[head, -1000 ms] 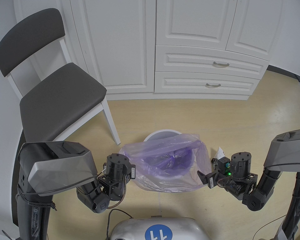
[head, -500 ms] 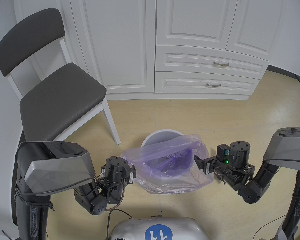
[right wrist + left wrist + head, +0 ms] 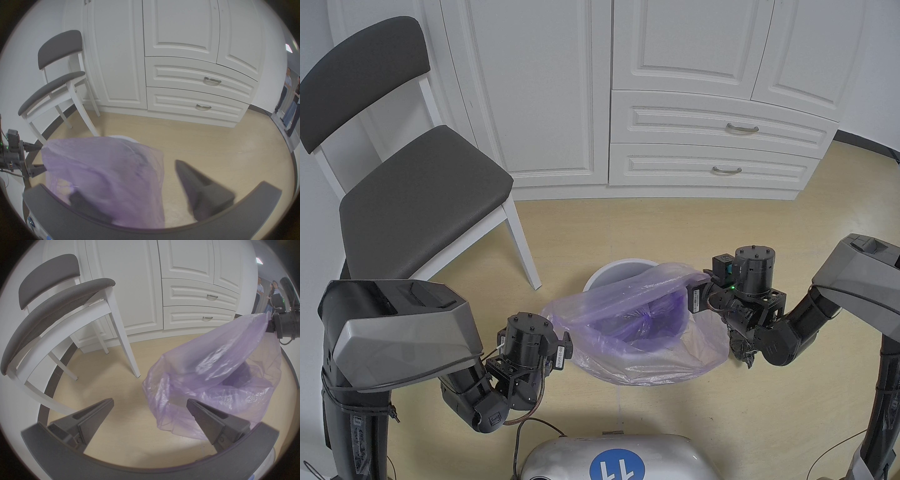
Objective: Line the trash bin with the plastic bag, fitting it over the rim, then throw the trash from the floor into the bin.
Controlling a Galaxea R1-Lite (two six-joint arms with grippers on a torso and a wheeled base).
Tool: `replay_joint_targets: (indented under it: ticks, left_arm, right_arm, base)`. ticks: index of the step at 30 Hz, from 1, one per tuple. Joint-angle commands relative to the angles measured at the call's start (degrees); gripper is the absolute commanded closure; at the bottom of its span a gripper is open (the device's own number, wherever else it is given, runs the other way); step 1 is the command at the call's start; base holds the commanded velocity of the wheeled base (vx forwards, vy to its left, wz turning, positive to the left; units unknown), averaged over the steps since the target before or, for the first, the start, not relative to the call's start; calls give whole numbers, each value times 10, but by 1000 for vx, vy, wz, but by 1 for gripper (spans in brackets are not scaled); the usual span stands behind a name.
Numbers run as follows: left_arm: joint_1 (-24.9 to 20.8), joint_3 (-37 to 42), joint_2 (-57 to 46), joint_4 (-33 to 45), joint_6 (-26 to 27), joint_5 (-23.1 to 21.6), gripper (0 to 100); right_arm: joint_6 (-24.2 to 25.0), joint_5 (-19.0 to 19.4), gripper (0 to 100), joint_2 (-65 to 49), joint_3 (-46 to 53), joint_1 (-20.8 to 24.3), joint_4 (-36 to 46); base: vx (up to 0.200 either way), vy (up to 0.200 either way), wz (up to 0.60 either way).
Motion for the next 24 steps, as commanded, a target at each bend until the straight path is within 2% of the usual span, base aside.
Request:
replay_joint_targets:
  ticks: [1, 8, 14, 20, 21, 24]
  left_arm:
    - [0, 4, -2, 0, 2, 1, 0]
    - [4, -1, -6, 0, 2, 1, 0]
    - [17, -4, -8, -2, 8, 1, 0]
    - [20, -3, -7, -7, 15, 1, 0]
    - [20, -5, -4, -7, 15, 1, 0]
    - [20, -5, 0, -9, 15, 1, 0]
  right_arm:
    - [25, 12, 100, 18, 1, 21, -2]
    - [79, 12, 100, 52, -21, 58, 3]
    - [156, 17, 100, 60, -54, 82, 29]
    - [225, 25, 100, 64, -107, 79, 87]
    - [251, 24, 100, 78, -138, 75, 121]
    - [270, 15, 100, 111, -184, 64, 144]
  base:
    - [0, 0, 0]
    - [0, 0, 0]
    - [0, 0, 0]
    - [0, 0, 0]
    - [0, 0, 0]
    - [0, 0, 0]
